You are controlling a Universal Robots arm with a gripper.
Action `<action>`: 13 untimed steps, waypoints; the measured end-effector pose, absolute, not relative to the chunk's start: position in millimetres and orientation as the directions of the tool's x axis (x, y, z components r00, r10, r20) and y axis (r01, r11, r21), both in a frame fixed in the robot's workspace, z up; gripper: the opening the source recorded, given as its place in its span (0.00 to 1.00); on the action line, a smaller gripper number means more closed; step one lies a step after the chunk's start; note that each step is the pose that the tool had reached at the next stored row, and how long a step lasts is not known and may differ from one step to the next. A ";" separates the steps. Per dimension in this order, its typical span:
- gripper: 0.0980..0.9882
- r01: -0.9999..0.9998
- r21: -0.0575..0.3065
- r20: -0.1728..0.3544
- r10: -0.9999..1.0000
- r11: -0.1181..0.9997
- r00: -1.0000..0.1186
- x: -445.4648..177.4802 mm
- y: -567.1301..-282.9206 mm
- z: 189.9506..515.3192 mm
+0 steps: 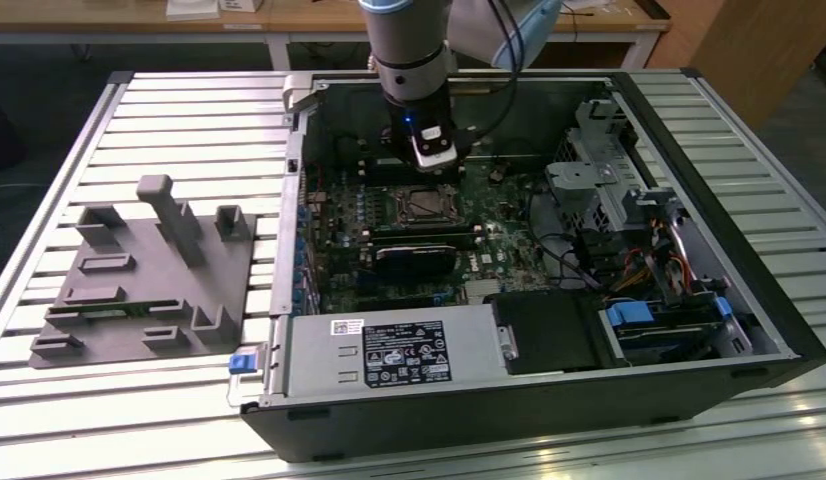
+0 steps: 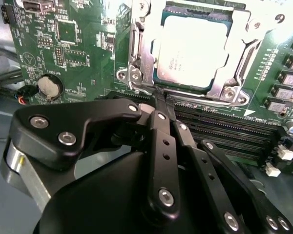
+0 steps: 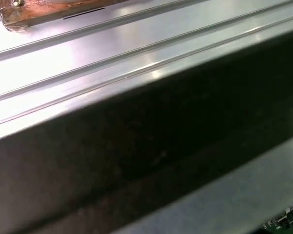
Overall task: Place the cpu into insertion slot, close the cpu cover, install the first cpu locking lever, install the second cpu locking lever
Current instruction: 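Install the first cpu locking lever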
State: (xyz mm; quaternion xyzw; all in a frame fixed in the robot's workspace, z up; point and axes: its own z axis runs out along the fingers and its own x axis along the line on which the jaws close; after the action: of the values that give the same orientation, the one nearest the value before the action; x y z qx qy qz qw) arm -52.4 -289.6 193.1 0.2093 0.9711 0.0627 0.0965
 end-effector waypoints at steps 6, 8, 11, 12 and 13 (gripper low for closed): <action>0.01 0.395 0.175 -0.155 0.421 0.902 -0.894 -52.4 -289.8 192.6; 0.01 0.395 0.177 -0.155 0.421 0.902 -0.894 -52.4 -289.8 192.6; 0.01 0.395 0.177 -0.155 0.421 0.902 -0.894 -52.4 -289.8 193.1; 0.01 0.394 0.178 -0.155 0.422 0.901 -0.894 -52.3 -289.6 193.9; 0.01 0.394 0.178 -0.155 0.422 0.902 -0.894 -52.3 -289.6 195.7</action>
State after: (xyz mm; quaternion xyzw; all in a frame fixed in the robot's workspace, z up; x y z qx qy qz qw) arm -52.3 -289.6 195.7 0.2102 0.9704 0.0711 0.0951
